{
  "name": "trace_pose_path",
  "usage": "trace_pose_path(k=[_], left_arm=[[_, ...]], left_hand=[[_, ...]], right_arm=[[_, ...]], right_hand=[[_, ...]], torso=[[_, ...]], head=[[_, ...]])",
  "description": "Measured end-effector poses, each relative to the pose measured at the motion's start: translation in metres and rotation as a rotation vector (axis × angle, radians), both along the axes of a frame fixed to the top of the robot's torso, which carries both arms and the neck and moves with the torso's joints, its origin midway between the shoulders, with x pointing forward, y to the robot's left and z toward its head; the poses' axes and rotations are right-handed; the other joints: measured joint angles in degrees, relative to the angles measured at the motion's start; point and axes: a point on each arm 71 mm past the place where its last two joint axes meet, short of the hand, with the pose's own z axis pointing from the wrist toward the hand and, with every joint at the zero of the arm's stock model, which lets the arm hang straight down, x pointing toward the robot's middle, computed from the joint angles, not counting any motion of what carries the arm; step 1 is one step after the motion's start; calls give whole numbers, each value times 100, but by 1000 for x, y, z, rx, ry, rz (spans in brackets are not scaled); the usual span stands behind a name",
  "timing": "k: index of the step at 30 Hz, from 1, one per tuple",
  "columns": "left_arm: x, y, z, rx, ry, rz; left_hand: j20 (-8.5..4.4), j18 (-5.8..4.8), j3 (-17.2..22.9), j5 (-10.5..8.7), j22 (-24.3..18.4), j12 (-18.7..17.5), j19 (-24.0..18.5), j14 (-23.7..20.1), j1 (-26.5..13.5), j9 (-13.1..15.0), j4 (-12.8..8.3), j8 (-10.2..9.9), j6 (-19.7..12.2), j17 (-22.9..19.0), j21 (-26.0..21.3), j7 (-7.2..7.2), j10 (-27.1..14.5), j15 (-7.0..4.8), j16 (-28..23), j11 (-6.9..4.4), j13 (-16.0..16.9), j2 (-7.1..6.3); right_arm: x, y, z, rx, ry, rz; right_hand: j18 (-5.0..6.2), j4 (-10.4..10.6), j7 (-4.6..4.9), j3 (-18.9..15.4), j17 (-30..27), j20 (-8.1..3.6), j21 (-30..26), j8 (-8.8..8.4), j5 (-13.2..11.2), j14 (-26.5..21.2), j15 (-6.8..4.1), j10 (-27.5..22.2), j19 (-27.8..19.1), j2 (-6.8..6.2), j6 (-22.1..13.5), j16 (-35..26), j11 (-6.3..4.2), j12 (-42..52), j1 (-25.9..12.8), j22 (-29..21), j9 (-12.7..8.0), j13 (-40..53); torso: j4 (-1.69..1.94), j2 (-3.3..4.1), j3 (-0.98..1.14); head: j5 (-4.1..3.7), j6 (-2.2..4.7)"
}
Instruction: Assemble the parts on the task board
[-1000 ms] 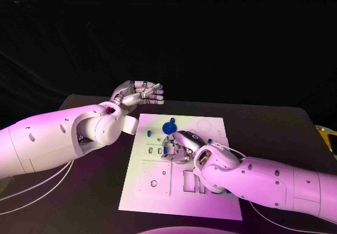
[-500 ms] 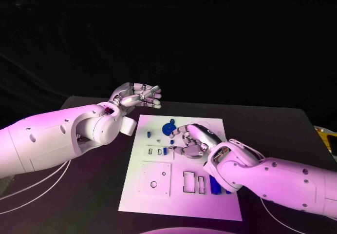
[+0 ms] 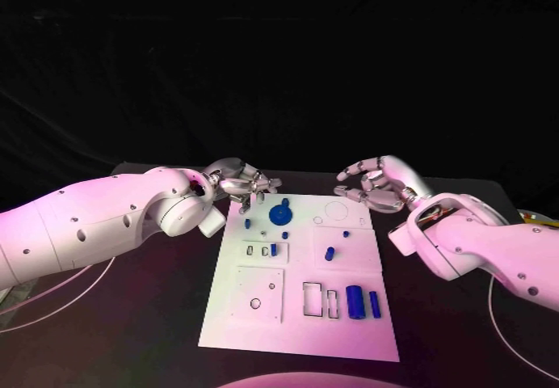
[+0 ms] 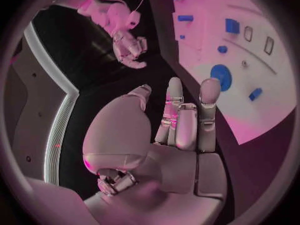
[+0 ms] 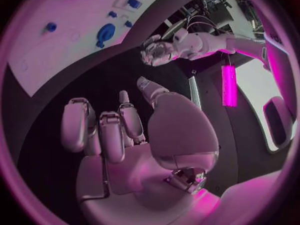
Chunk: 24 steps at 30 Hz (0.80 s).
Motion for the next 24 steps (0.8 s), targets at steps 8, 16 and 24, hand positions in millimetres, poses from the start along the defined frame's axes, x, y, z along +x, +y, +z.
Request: trace_pose_path(k=[8, 16, 24], left_arm=[[0, -16, -13, 317, 60, -108], [5, -31, -18, 526, 70, -178], [7, -40, -21, 628, 77, -223]], left_hand=[[-88, -89, -126, 0, 1035, 2055, 268, 0, -213, 757, -13, 843, -89, 95, 720, -212, 452, -105, 180, -162, 2023, 78], [-88, -178, -283, -85, 1132, 2143, 268, -1, -546, 971, 2, 985, -246, 94, 790, -179, 412, -105, 180, -150, 2090, 148], [-88, -177, -344, -105, 1184, 2172, 267, -1, -682, 1070, 3, 1050, -245, 94, 815, -180, 396, -104, 180, -150, 2127, 232]], right_arm=[[12, -31, 7, 29, 37, -92], [15, -39, 6, 38, 68, -121], [17, -42, 4, 37, 92, -136]], right_hand=[[0, 16, 0, -16, 2, 0, 0, 21, 0, 0, 0, 0, 0, 0, 0, 0, 0, 0, 0, -1, 7, -15], [0, 32, 0, -32, 1, 0, 0, 21, 23, 0, 0, 0, 0, -24, 0, 0, 0, 0, -24, -1, 7, -15], [-1, 32, 0, -32, 1, 0, 0, 21, 23, 0, 0, 0, 1, -24, -1, 0, 0, 0, -23, -2, 12, -27]], torso=[[8, -79, 36], [34, -119, 67], [44, -129, 79]], head=[[25, -55], [26, -103], [38, -142]])
